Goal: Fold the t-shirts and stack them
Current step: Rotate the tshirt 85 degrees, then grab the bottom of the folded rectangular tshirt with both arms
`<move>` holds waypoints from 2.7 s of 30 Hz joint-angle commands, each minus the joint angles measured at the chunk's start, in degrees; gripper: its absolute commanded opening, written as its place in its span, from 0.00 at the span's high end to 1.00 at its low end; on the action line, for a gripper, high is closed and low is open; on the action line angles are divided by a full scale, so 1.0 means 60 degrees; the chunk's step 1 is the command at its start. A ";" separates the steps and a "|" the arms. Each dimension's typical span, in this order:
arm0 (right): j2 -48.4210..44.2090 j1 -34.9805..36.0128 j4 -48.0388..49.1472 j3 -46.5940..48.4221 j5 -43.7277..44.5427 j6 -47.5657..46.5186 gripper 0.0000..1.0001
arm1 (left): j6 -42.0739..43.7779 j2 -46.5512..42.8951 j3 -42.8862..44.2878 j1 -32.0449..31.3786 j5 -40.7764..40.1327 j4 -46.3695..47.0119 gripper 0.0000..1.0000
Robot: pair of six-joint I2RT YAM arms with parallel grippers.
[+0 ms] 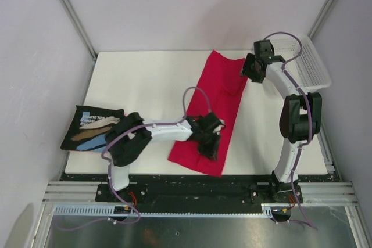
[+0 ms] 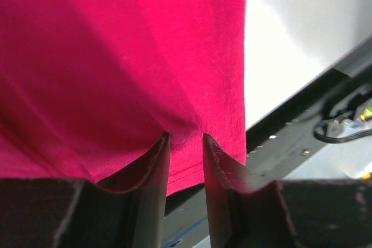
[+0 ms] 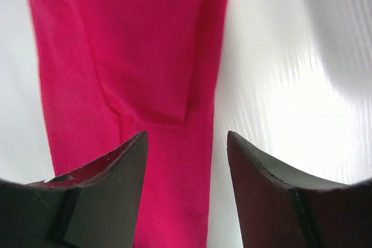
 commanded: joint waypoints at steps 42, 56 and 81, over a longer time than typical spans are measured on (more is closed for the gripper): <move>-1.3246 0.6448 -0.0730 -1.3761 -0.1625 0.8050 0.56 | -0.0556 -0.7723 -0.5993 0.1272 -0.1134 0.0144 0.60; -1.2252 0.6457 0.0396 -1.4193 -0.1875 0.7982 0.61 | -0.0535 -0.7755 -0.6168 0.1408 -0.1279 0.0161 0.59; -1.2010 0.6379 0.0771 -1.4212 -0.2351 0.7715 0.89 | -0.0130 -0.6103 -0.6450 0.1492 -0.0482 0.1413 0.56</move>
